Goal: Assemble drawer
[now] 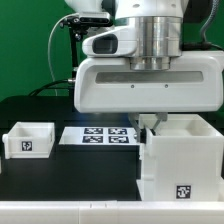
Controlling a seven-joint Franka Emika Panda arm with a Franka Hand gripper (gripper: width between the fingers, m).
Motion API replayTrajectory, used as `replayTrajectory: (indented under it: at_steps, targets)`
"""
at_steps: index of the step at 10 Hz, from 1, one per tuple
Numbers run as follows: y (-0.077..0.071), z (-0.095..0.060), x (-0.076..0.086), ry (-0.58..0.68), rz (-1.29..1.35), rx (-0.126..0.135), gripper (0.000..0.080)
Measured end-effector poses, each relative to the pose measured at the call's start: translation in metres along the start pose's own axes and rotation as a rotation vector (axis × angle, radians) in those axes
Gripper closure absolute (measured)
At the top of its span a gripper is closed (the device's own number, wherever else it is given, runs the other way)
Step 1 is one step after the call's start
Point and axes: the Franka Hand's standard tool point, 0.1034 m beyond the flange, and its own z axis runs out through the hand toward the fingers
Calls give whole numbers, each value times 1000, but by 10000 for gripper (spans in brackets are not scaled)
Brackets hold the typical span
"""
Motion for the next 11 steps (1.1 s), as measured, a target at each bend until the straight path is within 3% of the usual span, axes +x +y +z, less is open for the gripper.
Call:
replayTrajectory:
  at_steps: [5,7,8,9,10,11]
  targets:
    - [-5,-1,1,2,7,-8,762]
    - [-5,-1,1,2,7,-8,497]
    - [-5,-2,1,2,6,-8,497]
    - [-1,-13,-1,-8,5,-10,246]
    - [1,-26,-4,-1,-25,-10,246]
    - [2,-46,-12,8,-79,-9,164]
